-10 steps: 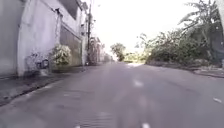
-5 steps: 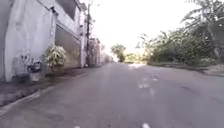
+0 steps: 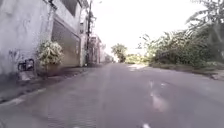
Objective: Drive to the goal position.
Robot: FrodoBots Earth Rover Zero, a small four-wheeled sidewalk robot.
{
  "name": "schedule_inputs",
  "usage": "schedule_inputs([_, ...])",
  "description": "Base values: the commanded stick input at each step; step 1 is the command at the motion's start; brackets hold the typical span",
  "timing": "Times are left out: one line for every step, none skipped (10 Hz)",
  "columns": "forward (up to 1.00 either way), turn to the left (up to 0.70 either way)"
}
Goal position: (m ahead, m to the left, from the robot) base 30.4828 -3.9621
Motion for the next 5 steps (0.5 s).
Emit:
schedule_inputs([1.00, 0.00])
schedule_inputs([1.00, 0.00])
schedule_inputs([1.00, 0.00])
schedule_inputs([1.00, 0.00])
schedule_inputs([1.00, 0.00])
